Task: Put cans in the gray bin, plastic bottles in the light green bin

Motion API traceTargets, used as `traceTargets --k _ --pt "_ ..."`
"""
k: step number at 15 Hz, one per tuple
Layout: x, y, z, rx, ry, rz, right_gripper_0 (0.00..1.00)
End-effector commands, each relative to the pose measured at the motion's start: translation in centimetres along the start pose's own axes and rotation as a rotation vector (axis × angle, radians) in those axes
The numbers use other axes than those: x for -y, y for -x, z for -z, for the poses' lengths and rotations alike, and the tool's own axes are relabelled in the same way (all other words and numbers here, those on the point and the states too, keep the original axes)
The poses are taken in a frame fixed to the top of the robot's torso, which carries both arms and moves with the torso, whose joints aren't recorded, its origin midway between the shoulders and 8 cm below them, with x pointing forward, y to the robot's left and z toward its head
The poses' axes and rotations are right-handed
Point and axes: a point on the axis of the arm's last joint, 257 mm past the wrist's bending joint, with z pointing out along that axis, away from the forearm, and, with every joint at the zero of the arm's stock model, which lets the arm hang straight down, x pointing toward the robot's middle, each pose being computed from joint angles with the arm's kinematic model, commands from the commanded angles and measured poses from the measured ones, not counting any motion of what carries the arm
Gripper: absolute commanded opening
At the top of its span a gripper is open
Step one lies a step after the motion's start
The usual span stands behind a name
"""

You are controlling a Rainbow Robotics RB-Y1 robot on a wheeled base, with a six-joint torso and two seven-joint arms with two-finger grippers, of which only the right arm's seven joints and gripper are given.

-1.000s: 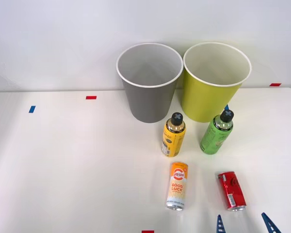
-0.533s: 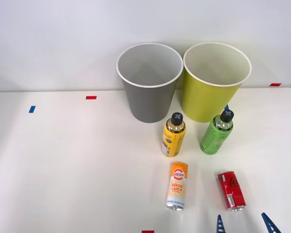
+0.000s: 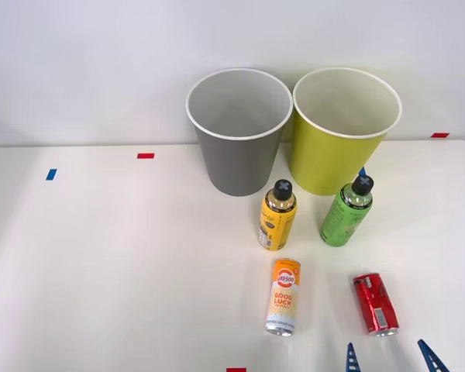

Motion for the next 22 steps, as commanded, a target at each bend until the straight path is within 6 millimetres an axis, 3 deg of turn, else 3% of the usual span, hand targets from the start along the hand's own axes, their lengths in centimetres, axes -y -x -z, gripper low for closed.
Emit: traceTargets --k 1,22 --pt "0.0 0.0 0.0 0.0 0.0 0.0 1.0" --pt "0.0 0.0 0.0 0.0 0.0 0.0 1.0"
